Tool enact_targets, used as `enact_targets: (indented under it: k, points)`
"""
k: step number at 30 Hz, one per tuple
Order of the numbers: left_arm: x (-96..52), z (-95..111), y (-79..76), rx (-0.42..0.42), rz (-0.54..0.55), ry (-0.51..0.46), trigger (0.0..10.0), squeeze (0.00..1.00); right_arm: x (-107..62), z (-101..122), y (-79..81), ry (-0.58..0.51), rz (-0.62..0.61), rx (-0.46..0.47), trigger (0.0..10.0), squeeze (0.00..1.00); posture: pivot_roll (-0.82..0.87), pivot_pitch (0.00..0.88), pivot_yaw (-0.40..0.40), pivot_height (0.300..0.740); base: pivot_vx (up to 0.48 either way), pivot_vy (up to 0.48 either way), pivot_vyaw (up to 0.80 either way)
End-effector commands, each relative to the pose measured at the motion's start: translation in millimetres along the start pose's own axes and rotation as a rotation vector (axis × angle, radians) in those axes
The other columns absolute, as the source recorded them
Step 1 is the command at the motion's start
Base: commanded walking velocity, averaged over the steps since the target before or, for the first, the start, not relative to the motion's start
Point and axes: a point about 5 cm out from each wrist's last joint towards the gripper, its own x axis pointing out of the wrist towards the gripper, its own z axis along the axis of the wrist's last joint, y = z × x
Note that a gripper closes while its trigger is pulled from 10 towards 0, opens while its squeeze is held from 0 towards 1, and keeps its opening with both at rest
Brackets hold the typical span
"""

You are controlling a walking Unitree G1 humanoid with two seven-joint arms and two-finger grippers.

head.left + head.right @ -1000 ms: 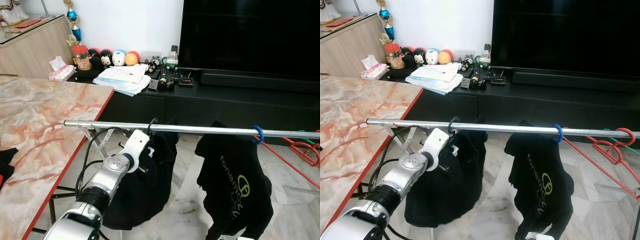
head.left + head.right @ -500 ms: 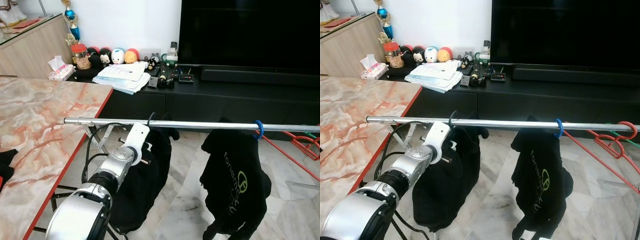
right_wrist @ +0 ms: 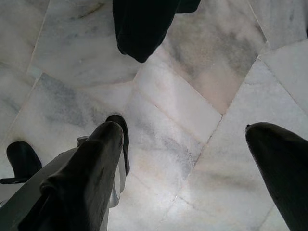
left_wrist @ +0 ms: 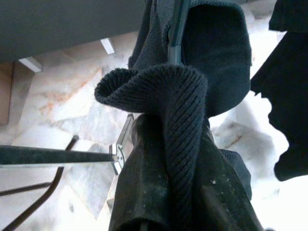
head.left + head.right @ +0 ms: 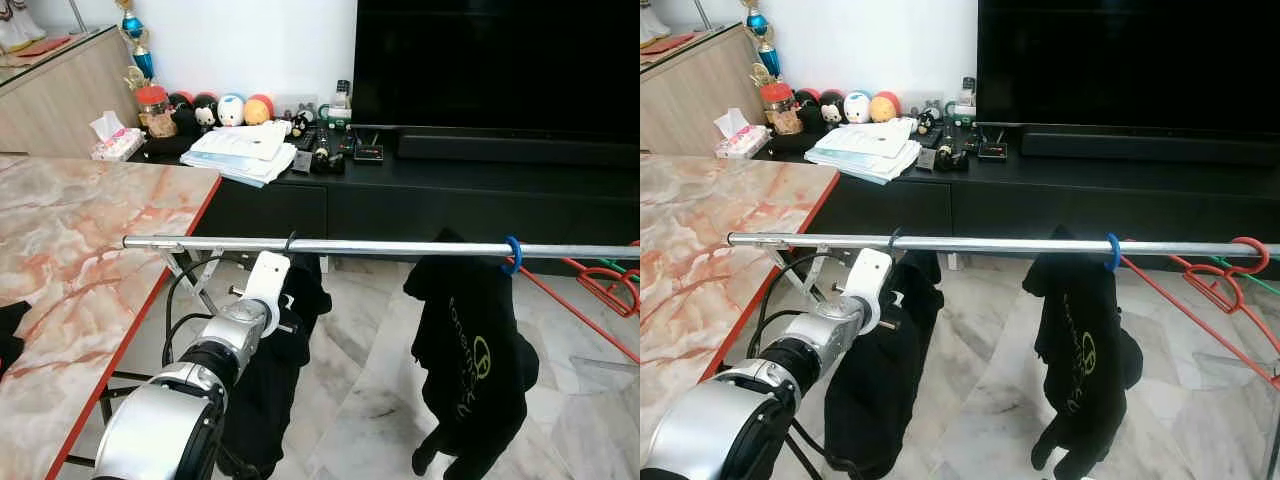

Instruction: Hang hanger

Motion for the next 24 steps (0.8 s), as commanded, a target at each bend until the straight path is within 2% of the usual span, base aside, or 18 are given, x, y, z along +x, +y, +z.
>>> enact_targets:
  k: [1, 3, 4, 5, 6, 12, 15, 18, 22, 24]
  points:
    - [-1.2, -11, 3.4, -0.017, 0.006, 0.001, 10.0, 0.0, -0.7, -3, 1.5, 0.005, 0.002, 0.01, 10.0, 0.0, -0.07, 0.106, 0.067, 0.74, 0.0, 0.0, 0.0]
    - [-1.6, -12, 3.3, -0.028, 0.006, -0.018, 10.0, 0.0, -0.9, -3, 3.6, 0.004, 0.005, 0.007, 10.0, 0.0, -0.07, 0.107, 0.065, 0.74, 0.0, 0.0, 0.0]
    - [-1.9, -12, 3.7, -0.041, 0.011, -0.027, 10.0, 0.46, -1.0, -2, 4.9, 0.003, 0.007, 0.006, 10.0, 0.0, -0.07, 0.107, 0.064, 0.74, 0.0, 0.0, 0.0]
    - [-2.1, -13, 4.3, -0.054, 0.018, -0.035, 10.0, 0.46, -1.1, -2, 6.1, 0.002, 0.008, 0.005, 10.0, 0.0, -0.07, 0.107, 0.064, 0.74, 0.0, 0.0, 0.0]
    - [-2.3, -13, 4.2, -0.058, 0.016, -0.04, 10.0, 1.0, -1.1, -2, 6.5, 0.001, 0.009, 0.004, 10.0, 0.0, -0.06, 0.107, 0.063, 0.74, 0.0, 0.0, 0.0]
    - [-3.9, -10, 3.5, -0.098, -0.012, -0.101, 10.0, 1.0, -0.9, 0, 7.1, -0.002, 0.013, 0.001, 10.0, 0.0, -0.06, 0.105, 0.062, 0.74, 0.0, 0.0, 0.0]
    - [-7.3, -3, 7.7, -0.115, 0.002, -0.186, 10.0, 1.0, -0.8, 0, 6.7, -0.002, 0.013, 0.0, 10.0, 0.0, -0.06, 0.102, 0.062, 0.74, 0.0, 0.0, 0.0]
    - [-10.1, -1, 12.7, -0.076, 0.038, -0.221, 10.0, 1.0, -0.9, 0, 6.7, -0.001, 0.014, -0.003, 10.0, 0.0, -0.05, 0.099, 0.061, 0.74, 0.0, 0.0, 0.0]
    - [-21.6, 3, 17.8, -0.101, 0.043, -0.309, 10.0, 1.0, -1.7, -5, 7.6, 0.008, 0.017, -0.007, 10.0, 0.0, -0.05, 0.093, 0.058, 0.74, 0.0, 0.0, 0.0]
    - [-23.2, 2, 17.7, -0.101, 0.04, -0.315, 10.0, 1.0, -1.8, -5, 7.7, 0.009, 0.017, -0.007, 10.0, 0.0, -0.05, 0.093, 0.058, 0.74, 0.0, 0.0, 0.0]
